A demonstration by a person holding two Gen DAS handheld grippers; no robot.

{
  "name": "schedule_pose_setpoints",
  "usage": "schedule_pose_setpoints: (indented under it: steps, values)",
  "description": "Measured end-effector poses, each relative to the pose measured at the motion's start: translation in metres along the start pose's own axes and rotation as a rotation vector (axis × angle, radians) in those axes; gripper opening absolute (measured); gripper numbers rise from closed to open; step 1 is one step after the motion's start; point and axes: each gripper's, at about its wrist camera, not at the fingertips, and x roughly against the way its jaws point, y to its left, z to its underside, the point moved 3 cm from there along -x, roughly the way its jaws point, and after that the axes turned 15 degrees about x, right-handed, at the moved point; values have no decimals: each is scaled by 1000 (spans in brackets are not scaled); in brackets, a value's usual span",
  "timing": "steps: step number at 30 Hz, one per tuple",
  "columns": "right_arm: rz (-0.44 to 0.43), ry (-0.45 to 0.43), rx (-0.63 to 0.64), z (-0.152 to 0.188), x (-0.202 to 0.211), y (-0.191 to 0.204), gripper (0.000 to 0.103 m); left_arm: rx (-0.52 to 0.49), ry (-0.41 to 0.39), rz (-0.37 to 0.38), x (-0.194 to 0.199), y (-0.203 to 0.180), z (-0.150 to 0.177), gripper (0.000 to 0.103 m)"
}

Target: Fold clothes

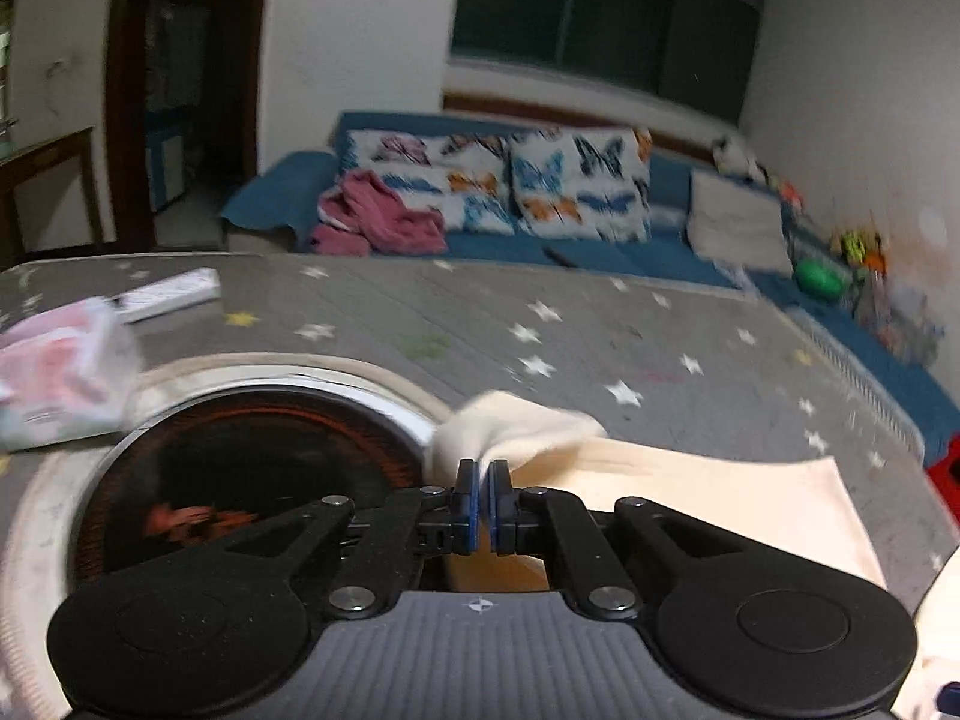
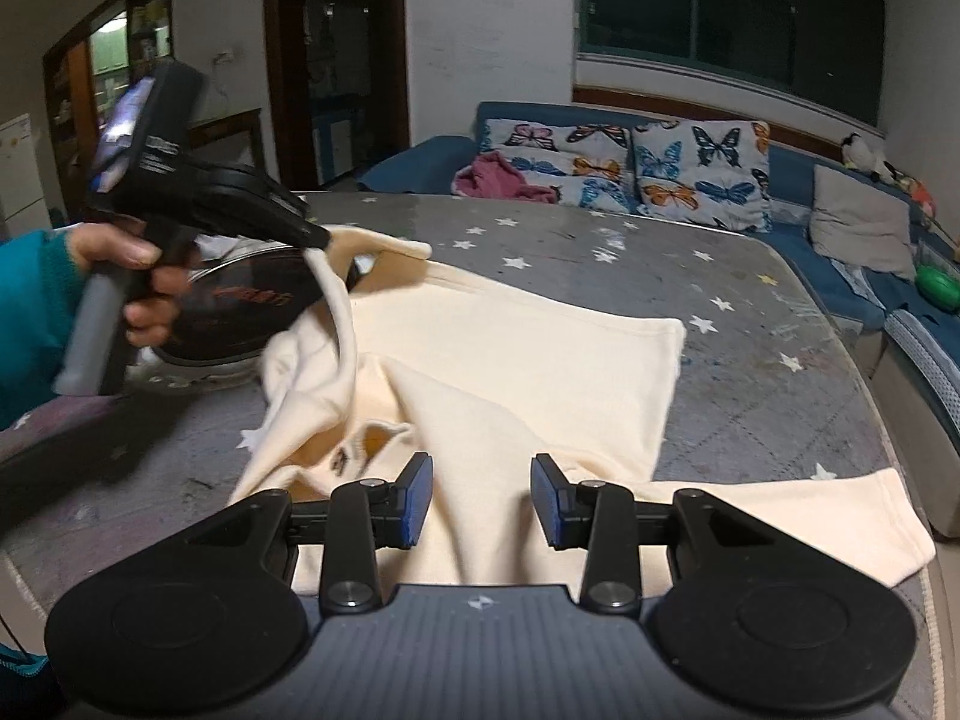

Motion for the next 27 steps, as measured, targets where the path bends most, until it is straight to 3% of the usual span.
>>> schedule_pose_setpoints:
  steps: [10,14,19,22,25,27]
  values:
    - [-80,-14,70,-6,3,30,36,148,-127,-31,106,95,3,3]
    - [-101,2,96,-6,-4,42,35,162,-131,-111,121,129,19,3]
    - [-89,35,109,-3,-19,48,31,205,-69,-161,120,157,32,3]
    - [-76,52,90,-2,-25,46,25,148,-29,-75,125,141,41,5]
    - [-74,66,78,1,-28,44,12,33,24,57,127,100,55,7]
    - [-69,68,76,3,-26,44,5,-36,63,159,128,71,65,15]
